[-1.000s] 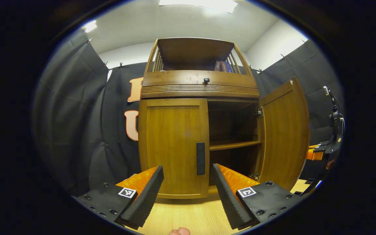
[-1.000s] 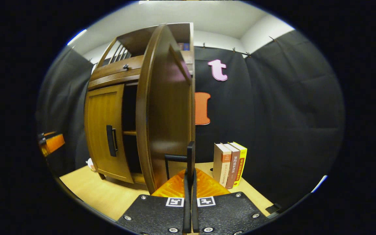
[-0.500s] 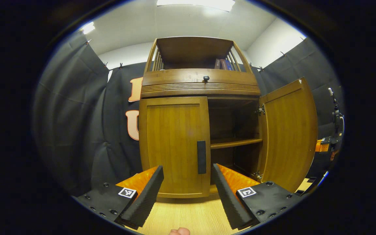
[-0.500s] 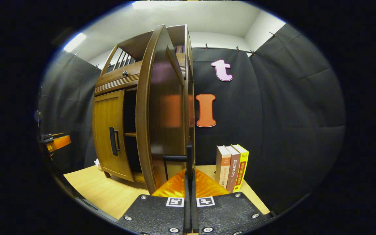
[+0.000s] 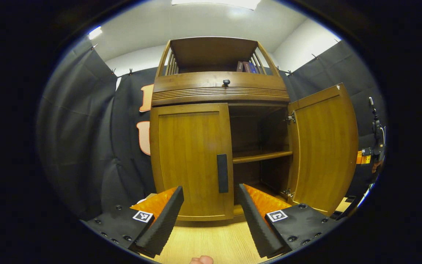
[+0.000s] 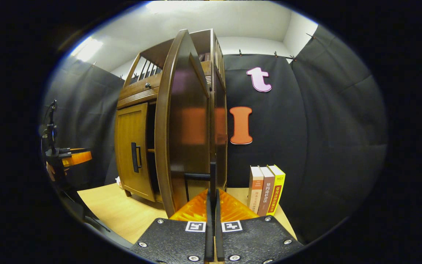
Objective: Open the right door of the double-door shoe cabinet with the right hand, and open the left door with the left hand.
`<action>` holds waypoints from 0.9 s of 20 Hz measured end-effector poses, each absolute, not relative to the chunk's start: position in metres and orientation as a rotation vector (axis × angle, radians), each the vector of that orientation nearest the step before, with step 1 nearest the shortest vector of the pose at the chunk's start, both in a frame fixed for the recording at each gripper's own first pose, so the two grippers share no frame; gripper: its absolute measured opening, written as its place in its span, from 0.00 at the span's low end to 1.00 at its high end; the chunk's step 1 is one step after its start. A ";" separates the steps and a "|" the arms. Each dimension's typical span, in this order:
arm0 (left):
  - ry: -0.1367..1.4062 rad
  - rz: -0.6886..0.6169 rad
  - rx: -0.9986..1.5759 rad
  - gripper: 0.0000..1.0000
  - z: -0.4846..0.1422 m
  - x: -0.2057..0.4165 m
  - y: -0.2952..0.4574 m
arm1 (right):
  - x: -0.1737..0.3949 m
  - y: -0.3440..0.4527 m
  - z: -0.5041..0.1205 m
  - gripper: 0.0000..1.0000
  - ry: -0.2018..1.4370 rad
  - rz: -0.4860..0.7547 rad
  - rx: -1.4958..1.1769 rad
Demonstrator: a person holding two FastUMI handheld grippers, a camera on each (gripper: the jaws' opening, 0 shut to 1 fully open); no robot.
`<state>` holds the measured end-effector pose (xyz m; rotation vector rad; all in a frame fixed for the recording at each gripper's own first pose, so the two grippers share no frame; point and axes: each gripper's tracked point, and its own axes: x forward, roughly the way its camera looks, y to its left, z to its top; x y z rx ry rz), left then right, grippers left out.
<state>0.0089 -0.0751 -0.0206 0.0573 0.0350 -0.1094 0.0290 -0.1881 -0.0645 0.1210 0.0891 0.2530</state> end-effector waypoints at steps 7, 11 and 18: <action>0.025 -0.128 0.035 0.94 -0.025 0.010 -0.082 | 0.000 -0.192 -0.082 0.02 0.107 0.182 0.164; 0.041 -0.133 0.040 0.94 -0.033 0.016 -0.081 | -0.028 -0.205 -0.065 0.02 0.066 0.078 0.175; 0.037 -0.136 0.055 0.97 -0.035 0.044 -0.073 | -0.058 -0.194 -0.034 0.25 0.047 0.020 0.124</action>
